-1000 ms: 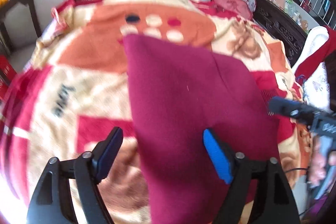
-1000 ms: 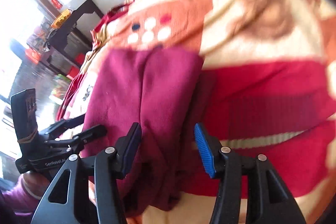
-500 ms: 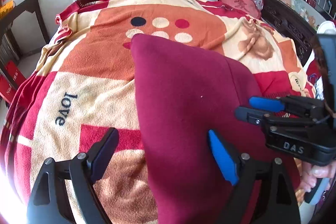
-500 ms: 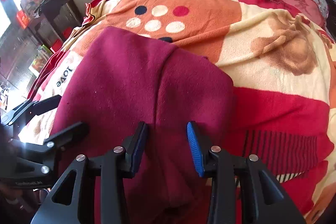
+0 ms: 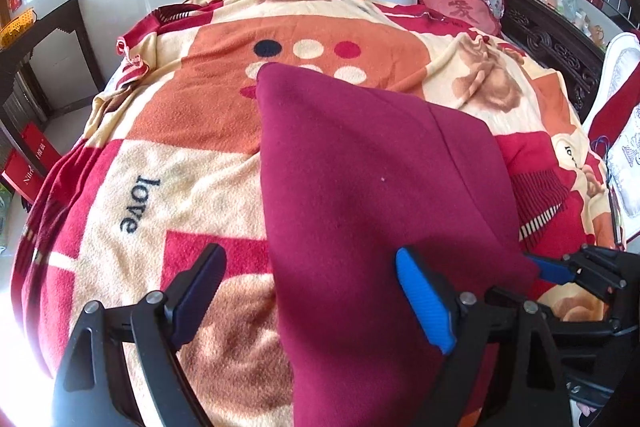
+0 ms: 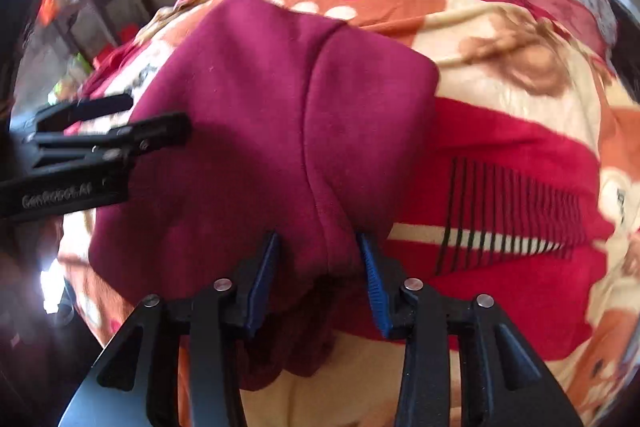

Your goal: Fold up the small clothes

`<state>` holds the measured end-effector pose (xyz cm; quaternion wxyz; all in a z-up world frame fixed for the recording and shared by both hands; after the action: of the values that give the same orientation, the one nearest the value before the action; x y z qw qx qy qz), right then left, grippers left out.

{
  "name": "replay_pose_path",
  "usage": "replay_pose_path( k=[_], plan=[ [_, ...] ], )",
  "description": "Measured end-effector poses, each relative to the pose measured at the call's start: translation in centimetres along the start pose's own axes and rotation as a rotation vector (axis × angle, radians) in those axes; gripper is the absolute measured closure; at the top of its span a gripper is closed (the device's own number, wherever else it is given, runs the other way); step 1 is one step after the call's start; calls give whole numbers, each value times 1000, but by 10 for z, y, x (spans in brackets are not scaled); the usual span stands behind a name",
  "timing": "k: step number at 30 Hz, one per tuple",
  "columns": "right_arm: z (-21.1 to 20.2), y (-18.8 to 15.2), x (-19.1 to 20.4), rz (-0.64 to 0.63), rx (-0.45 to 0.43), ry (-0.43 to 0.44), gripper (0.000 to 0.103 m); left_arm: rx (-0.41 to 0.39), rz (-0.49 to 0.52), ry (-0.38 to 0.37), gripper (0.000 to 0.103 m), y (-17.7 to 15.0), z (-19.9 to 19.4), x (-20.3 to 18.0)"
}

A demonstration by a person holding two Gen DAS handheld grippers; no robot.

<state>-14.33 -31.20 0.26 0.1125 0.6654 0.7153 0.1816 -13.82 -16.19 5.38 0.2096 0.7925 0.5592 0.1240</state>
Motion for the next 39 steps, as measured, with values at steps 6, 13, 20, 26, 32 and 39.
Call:
replay_pose_path(
  k=[6,13,20,26,32,39],
  plan=[
    [-44,-7,-13,87,-69,55,81,-78,0,26,13,-4,-31,0],
    [-91,-35,-18,171,-102,38,81,-167,6,31,13,-11,-70,-4],
    [-126,-38,-11,139,-165,-24,75,-219,14,28,13,-16,-102,-7],
    [-117,-17,21,76,-228,-47,66,-249,7,49,13,-20,-118,-3],
    [-109,3,40,42,-278,-70,65,-252,-24,63,13,-22,-121,5],
    [-99,8,42,51,-271,-73,63,-244,-47,63,13,-20,-115,12]
  ],
)
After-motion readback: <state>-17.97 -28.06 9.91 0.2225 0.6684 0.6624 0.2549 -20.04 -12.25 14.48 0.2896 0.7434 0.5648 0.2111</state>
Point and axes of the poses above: each gripper's, at about its wrist camera, not at the fingertips, and z roughly the way its jaws point, x to its left, y to its top, the point moved 1 cm from there along z, roughly the way its jaws point, and after that the axes turned 5 degrees about x, right-handed, at the moved point
